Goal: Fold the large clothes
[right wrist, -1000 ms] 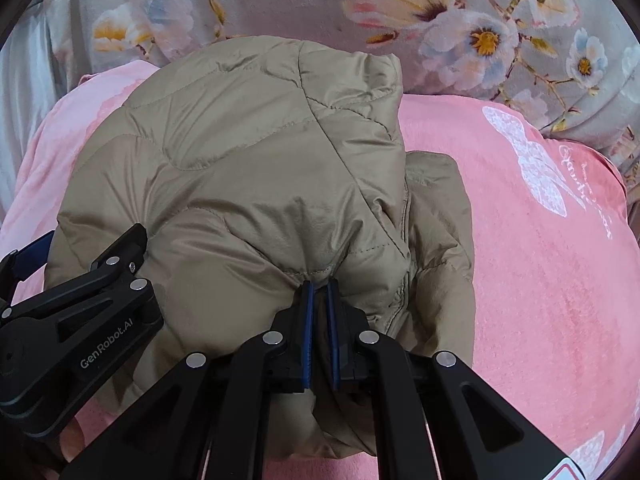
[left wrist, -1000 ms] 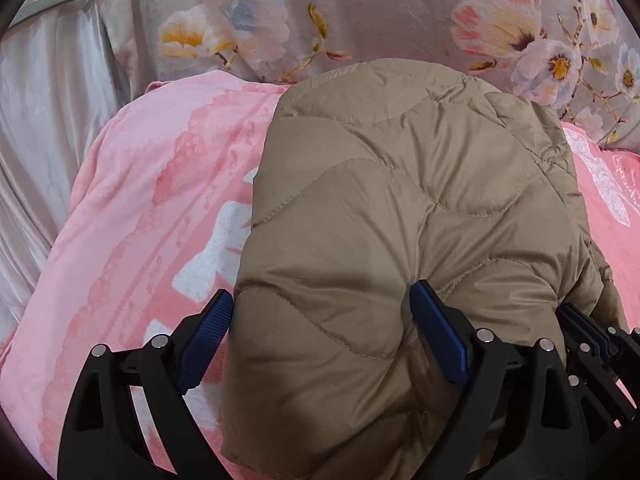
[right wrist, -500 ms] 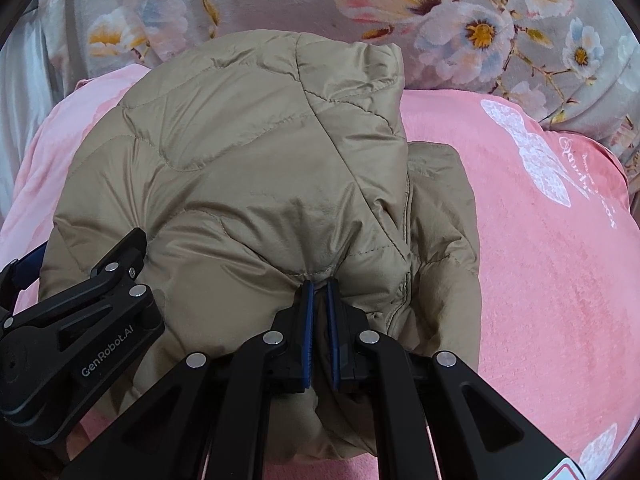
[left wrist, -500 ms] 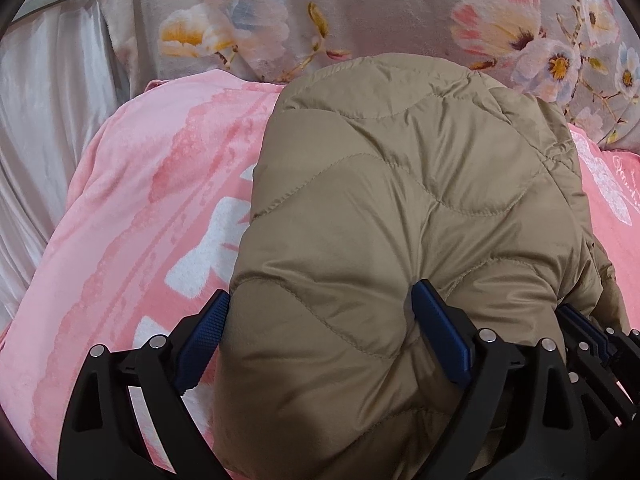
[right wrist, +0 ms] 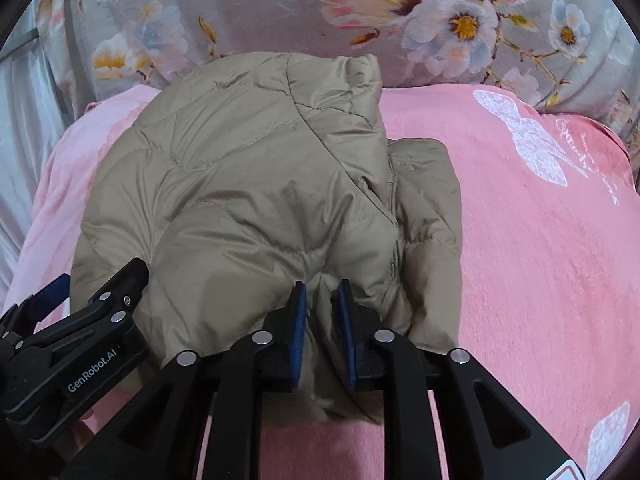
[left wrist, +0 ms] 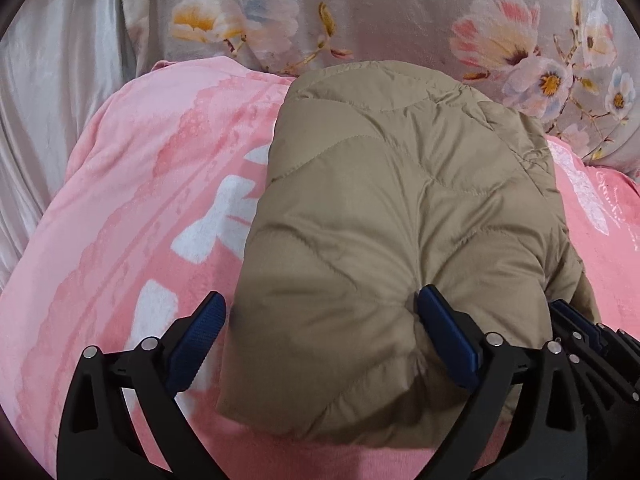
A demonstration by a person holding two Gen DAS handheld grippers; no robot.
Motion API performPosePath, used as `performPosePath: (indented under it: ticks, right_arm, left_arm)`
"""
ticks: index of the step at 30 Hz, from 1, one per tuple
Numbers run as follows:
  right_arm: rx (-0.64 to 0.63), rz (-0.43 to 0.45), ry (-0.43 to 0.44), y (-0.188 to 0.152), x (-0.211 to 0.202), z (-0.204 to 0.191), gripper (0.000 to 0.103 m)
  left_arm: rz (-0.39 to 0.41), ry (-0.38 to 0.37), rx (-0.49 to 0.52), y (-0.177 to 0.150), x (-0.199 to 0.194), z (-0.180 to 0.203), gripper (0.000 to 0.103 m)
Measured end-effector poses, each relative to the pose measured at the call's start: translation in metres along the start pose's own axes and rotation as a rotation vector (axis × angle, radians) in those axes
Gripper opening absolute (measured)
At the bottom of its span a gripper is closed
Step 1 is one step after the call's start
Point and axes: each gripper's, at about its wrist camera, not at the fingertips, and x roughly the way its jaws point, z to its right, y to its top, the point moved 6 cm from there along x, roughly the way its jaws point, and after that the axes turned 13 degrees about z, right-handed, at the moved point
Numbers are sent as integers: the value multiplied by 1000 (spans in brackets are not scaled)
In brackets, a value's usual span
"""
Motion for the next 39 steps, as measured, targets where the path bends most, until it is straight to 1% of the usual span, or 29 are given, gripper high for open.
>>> performPosePath:
  ticks: [2,4,10,13,16,18,20,21,23,25,27,30,33,35,37,38,39]
  right_arm:
    - [0,6,-5,-3,-6,2,24]
    - [-2,5,-14,-7,-11,5,30]
    - [-2,-21,-29,-27,-26,17,39]
    - [15,-40,-22,-33,-30,22,39]
    - [47,-9,-6,-25,-42,26,39]
    - [46,0,-6,-20,-45,27,40]
    - [32,-9,-21,-20,-36,28,40]
    - [37,-25,-20,-23,-29,29,40]
    - [64,-52,11,-32,-19,27,40]
    - [59,-55,28,-36,-14,23,40]
    - [29,-59,22,-40,-7,17,40]
    - [24,-58,15,-43,2,14,42]
    - [39,-52,27,-42,5,17,43]
    - [48,-57,26,-41,-1,20,43]
    - [46,-37,22,-40,-17,23,45]
    - [37,-20,24,-40,-25,23,47]
    - [23,-7,16,-43,-33,23,52]
  left_arm:
    - [-2,-5,-6,-2,-8,-1,95]
    - [-2,-2,-2,-4,-15,-2,95]
    - [-14,-1,49,-14,-39,3,95]
    - [-20,12,70,-21,-45,1,95]
    - [-38,43,104,-27,-48,-6,95]
    - [-49,73,117,-33,-45,-18,96]
    - [-65,89,91,-36,-36,-33,97]
    - [-78,75,50,-34,-28,-41,98]
    - [-94,62,27,-30,-17,-46,98]
    - [-78,96,75,-25,-9,-45,98]
    - [-69,128,117,-25,-1,-42,98]
    - [-80,128,114,-31,8,-40,98]
    - [-71,147,135,-32,6,-38,98]
    - [-79,153,135,-35,-1,-38,98]
    - [-81,147,129,-38,-10,-38,98]
    - [-84,144,124,-41,-17,-38,98]
    - [-83,138,118,-43,-23,-37,98]
